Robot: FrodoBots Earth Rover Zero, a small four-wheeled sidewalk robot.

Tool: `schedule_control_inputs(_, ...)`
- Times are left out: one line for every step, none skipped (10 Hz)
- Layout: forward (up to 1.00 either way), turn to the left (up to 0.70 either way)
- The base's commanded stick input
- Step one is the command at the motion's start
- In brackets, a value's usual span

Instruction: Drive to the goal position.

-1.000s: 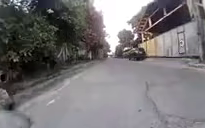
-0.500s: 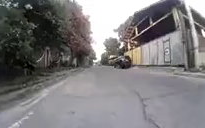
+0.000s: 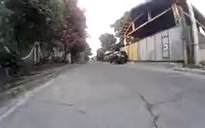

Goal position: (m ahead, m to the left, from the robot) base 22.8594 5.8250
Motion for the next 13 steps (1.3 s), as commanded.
schedule_control_inputs(1.00, 0.06)
schedule_control_inputs(1.00, 0.06)
schedule_control_inputs(1.00, 0.06)
schedule_control_inputs(1.00, 0.06)
schedule_control_inputs(1.00, 0.06)
schedule_control_inputs(1.00, 0.06)
schedule_control_inputs(1.00, 0.06)
schedule_control_inputs(1.00, 0.06)
schedule_control_inputs(1.00, 0.06)
schedule_control_inputs(1.00, 0.06)
schedule_control_inputs(1.00, 0.06)
schedule_control_inputs(1.00, 0.06)
schedule_control_inputs(1.00, 0.06)
